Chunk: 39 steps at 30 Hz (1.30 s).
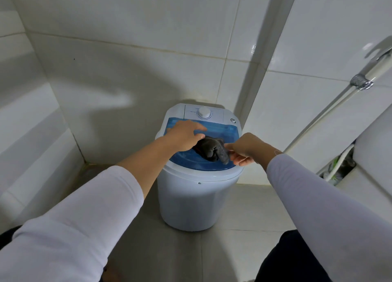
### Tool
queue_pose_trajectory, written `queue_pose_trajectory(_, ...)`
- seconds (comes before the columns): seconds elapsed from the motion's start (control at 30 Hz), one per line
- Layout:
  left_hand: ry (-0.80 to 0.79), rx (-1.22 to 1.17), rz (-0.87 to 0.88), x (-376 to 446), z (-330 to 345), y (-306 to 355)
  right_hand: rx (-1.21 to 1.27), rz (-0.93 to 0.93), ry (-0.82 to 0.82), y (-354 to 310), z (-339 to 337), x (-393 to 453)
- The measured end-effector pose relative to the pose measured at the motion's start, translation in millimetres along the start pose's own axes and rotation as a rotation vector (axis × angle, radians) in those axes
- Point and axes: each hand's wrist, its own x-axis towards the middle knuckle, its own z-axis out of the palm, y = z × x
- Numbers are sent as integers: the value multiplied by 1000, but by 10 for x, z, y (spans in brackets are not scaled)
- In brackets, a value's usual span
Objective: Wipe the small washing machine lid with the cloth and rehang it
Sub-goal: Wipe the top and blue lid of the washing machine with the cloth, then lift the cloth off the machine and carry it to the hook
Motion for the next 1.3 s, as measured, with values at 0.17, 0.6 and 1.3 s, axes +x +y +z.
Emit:
queue_pose_trajectory(0.17,-38,16,-19,52,61,115,104,2,-23,-7,48,19)
queue_pose_trajectory(0.6,-278,-125,-50,18,-250,50,174,-393,-61,-144,-156,12)
queue_pose_trajectory(1.3,447,-330,99,-129,-1082,325,93,-671,46,-839,-309,-301)
